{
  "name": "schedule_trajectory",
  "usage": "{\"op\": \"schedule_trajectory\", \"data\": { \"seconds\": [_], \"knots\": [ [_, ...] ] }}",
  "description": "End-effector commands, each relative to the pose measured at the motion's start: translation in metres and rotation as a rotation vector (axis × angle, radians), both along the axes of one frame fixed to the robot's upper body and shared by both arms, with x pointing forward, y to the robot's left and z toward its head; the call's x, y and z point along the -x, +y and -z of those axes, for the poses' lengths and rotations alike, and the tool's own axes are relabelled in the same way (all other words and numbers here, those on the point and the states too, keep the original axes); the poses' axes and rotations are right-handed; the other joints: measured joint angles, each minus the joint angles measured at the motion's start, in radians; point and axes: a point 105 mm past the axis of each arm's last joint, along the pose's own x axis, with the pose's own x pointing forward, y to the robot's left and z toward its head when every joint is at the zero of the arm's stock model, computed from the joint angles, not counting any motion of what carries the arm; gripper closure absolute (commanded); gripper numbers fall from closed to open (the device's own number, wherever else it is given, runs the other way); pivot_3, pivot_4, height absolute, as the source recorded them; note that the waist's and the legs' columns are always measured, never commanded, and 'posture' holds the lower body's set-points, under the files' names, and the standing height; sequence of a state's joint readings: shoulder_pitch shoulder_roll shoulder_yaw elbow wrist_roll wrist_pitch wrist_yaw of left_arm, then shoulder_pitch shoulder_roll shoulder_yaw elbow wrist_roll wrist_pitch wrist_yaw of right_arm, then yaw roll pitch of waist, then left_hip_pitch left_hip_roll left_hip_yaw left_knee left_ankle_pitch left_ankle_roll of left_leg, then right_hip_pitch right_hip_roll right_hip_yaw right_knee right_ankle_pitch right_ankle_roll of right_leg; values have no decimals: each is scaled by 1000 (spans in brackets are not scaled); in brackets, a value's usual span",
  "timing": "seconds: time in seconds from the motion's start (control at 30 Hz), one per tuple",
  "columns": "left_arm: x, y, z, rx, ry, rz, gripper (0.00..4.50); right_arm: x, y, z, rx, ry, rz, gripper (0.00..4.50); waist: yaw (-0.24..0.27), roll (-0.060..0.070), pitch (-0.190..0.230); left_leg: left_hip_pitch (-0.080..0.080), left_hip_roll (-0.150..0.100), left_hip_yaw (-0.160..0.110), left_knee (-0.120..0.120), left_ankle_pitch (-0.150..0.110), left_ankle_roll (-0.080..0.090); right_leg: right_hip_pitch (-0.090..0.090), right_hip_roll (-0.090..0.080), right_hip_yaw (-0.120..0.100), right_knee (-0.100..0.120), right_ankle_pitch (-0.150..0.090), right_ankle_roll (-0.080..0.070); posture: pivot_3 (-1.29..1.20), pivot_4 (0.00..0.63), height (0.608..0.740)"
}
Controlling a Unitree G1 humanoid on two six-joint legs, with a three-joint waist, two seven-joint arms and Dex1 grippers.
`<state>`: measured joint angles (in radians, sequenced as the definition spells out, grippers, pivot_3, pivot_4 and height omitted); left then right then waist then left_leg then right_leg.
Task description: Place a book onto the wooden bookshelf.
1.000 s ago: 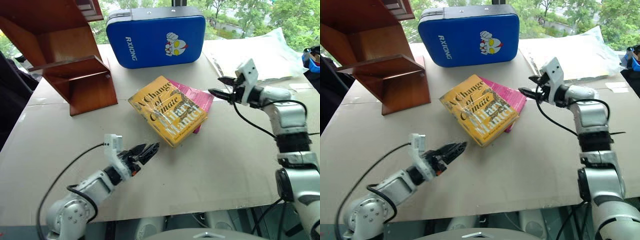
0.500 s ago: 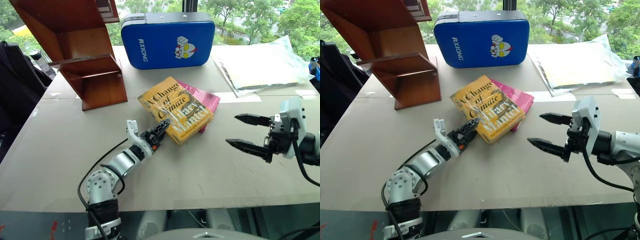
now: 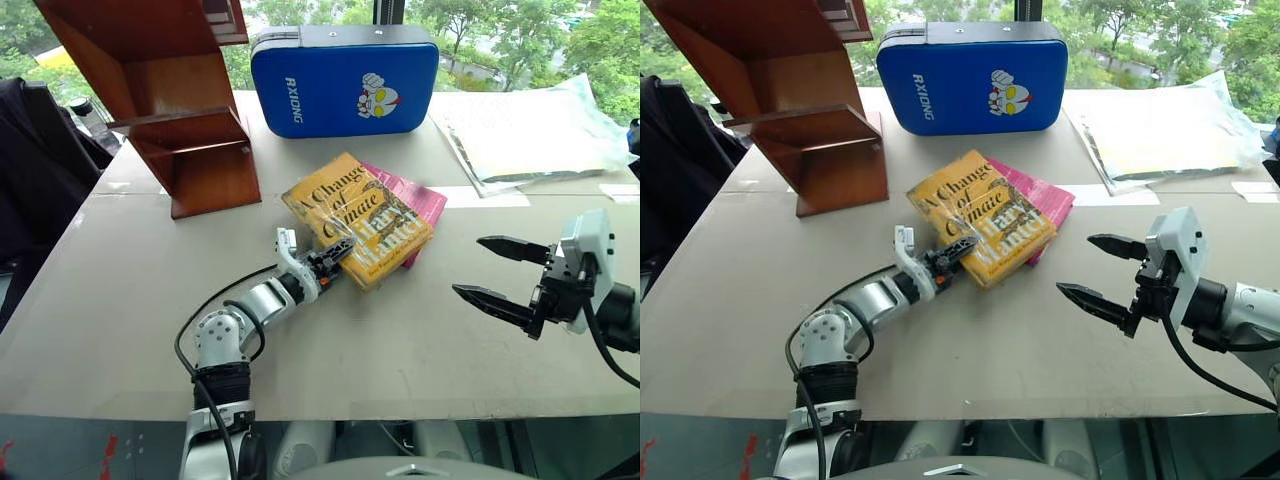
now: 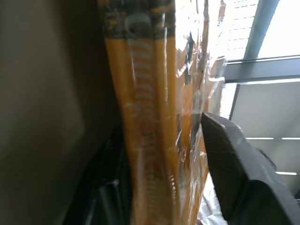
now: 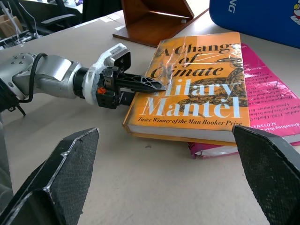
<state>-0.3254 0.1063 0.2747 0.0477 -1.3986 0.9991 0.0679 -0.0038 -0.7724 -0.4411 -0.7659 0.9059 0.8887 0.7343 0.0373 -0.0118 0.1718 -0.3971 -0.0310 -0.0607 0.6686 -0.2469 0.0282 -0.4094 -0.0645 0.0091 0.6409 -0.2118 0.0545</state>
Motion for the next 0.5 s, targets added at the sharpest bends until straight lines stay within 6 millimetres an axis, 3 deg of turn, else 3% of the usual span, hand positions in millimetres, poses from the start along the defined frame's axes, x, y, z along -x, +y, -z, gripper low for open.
{"op": "schedule_trajectory", "data": {
  "seconds": [0.03, 0.07, 0.33, 0.5],
  "knots": [
    [0, 13, -8, -83, -65, -31, 4318, 0, -1, -8, 1, -48, 2, 0, -1, 0, 0, 0, 0, 0, 0, 0, 0, 0, 0, 0, 0, 0, 0, 0, 150, 740],
    [2, 14, -12, -97, -91, -29, 4331, -1, -1, -9, 0, -51, 2, 0, -4, -2, 1, 0, 0, 0, 0, 0, 0, 0, 0, 0, 0, 0, 0, 0, 150, 740],
    [17, 13, -124, -527, -740, 33, 4340, -16, -6, -29, -64, -103, -13, 0, -22, -7, 5, -2, 1, 1, -2, 0, 0, -2, 0, 1, -2, 0, 0, 0, 150, 740],
    [16, 16, -182, -1121, -1191, 21, 4340, -29, -6, -45, -114, -145, -36, 0, -24, -9, 7, -2, 0, 2, -6, 0, 0, -2, 0, 1, -6, 0, 0, 0, 150, 740]
  ]
}}
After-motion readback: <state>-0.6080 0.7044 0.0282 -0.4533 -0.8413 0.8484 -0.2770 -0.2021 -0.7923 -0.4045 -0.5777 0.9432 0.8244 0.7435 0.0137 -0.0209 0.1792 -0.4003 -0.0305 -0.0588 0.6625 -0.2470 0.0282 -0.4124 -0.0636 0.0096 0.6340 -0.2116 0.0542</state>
